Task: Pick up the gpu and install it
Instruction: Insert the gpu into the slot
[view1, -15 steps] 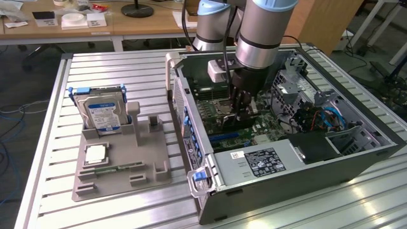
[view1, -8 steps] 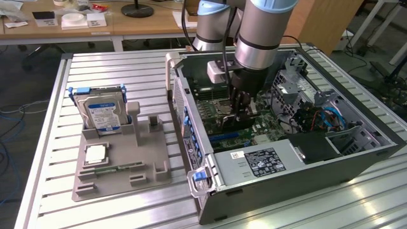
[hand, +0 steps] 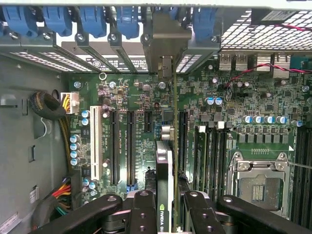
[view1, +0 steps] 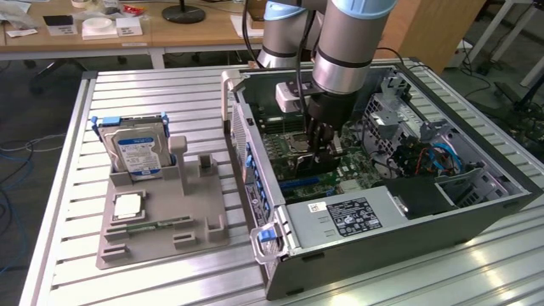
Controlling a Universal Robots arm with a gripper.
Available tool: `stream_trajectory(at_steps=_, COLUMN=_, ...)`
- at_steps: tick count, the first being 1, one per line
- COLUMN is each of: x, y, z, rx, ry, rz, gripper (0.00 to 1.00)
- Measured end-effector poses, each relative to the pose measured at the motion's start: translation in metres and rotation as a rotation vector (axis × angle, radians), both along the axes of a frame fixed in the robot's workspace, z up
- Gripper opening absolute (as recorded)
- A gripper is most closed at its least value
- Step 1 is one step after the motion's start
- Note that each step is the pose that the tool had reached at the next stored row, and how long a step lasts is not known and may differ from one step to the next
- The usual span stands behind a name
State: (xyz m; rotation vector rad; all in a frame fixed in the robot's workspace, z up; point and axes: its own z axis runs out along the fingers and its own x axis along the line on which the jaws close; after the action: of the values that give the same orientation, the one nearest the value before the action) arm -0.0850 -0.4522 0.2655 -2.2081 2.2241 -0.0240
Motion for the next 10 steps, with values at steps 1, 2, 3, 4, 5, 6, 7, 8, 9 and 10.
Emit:
stream_trajectory(at_steps=1, x=0.0000, y=0.0000, z=0.0000, rx=0.0000, ry=0.0000, rz=0.000, gripper=0.27)
stream_trajectory(at_steps=2, x=0.0000, y=0.0000, z=0.0000, rx=0.0000, ry=-0.0001, rz=0.000, gripper=0.27)
stream_trajectory(at_steps=3, x=0.0000, y=0.0000, z=0.0000, rx=0.0001, ry=-0.0001, rz=0.000, gripper=0.27)
stream_trajectory(at_steps=4, x=0.0000, y=0.0000, z=0.0000, rx=0.0001, ry=-0.0001, rz=0.000, gripper=0.27)
stream_trajectory(at_steps=5, x=0.0000, y=0.0000, z=-0.0001, rx=0.0001, ry=-0.0001, rz=0.000, gripper=0.27)
stream_trajectory(at_steps=6, x=0.0000, y=0.0001, z=-0.0004, rx=0.0003, ry=-0.0001, rz=0.000, gripper=0.27)
stream_trajectory(at_steps=7, x=0.0000, y=0.0001, z=-0.0010, rx=0.0006, ry=-0.0003, rz=0.000, gripper=0.27)
stream_trajectory(at_steps=8, x=0.0000, y=0.0000, z=-0.0011, rx=0.0003, ry=-0.0001, rz=0.000, gripper=0.27)
stream_trajectory(at_steps=9, x=0.0000, y=0.0000, z=-0.0012, rx=0.0000, ry=0.0000, rz=0.000, gripper=0.27)
stream_trajectory(at_steps=10, x=0.0000, y=0.0000, z=-0.0012, rx=0.0001, ry=0.0000, rz=0.000, gripper=0.27)
